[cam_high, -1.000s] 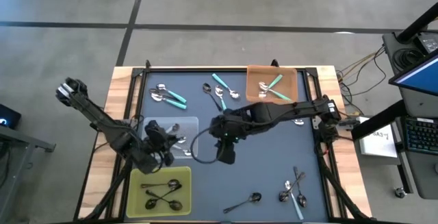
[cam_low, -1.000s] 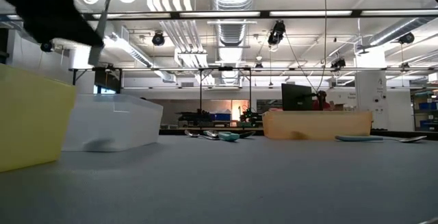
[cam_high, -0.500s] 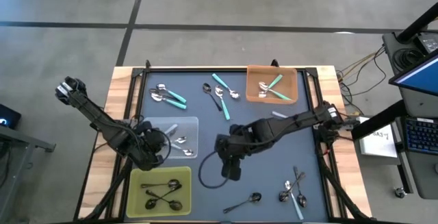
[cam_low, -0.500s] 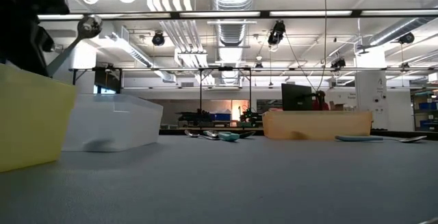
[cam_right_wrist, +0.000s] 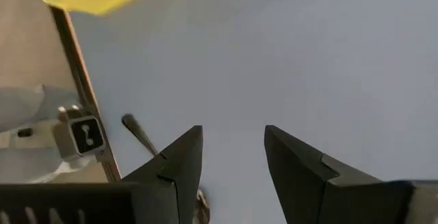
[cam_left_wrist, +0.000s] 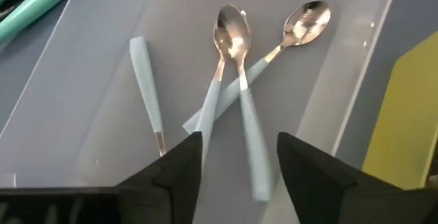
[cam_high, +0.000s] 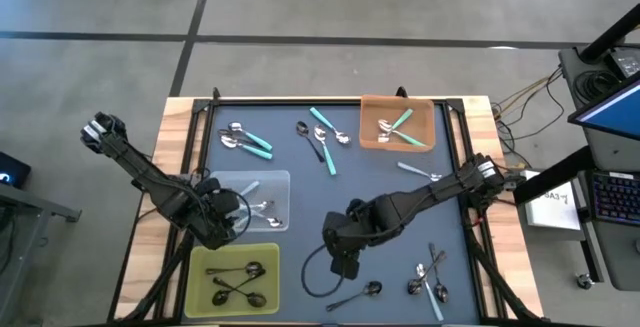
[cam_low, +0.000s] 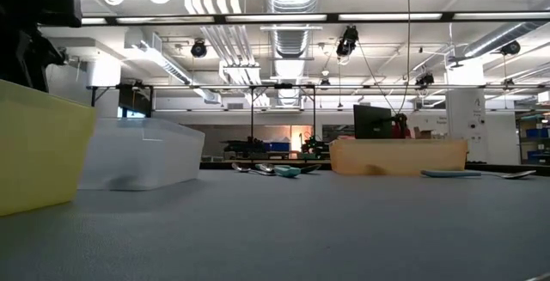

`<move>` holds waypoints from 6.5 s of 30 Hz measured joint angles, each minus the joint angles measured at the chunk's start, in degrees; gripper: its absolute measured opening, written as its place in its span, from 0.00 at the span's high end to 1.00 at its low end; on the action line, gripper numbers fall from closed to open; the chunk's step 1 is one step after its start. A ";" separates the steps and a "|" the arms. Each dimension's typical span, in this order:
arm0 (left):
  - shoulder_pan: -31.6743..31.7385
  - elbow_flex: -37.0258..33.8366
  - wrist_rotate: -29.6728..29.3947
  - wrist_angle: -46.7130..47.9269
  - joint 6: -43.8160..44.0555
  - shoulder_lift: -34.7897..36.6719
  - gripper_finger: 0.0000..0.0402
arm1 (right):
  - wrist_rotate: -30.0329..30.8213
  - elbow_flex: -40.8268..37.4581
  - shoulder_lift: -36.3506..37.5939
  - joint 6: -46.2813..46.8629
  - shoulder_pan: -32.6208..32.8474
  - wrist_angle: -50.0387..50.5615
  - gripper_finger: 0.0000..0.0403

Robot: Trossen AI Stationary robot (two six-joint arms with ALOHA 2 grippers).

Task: Sort silverware by color (type)
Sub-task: Put the black spoon into the yellow bin

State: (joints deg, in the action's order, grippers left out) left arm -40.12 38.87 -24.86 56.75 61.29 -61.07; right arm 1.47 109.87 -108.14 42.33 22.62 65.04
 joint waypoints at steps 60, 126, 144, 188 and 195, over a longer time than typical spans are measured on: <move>-0.07 5.22 -4.69 0.28 -15.78 -0.55 0.53 | -3.17 -21.82 -11.71 -34.56 12.01 -27.63 0.80; -0.70 5.29 -42.04 -46.06 -9.81 -0.71 0.67 | 43.48 -20.14 -0.09 -38.14 -3.83 -64.50 0.98; -0.66 5.33 -45.13 -47.80 -10.05 -0.69 0.82 | 41.57 -20.08 -0.09 -40.93 -3.81 -64.52 0.98; -3.39 36.86 19.14 13.40 -0.66 -11.14 1.00 | 11.81 -9.89 12.50 8.12 1.71 18.32 0.73; -3.45 35.12 26.62 13.15 -7.06 -19.62 1.00 | 6.55 -9.98 8.50 9.19 6.01 18.95 0.73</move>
State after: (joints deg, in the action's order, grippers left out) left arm -43.56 74.00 1.76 69.90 54.24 -80.69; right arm 8.03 99.90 -99.64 51.53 28.63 83.98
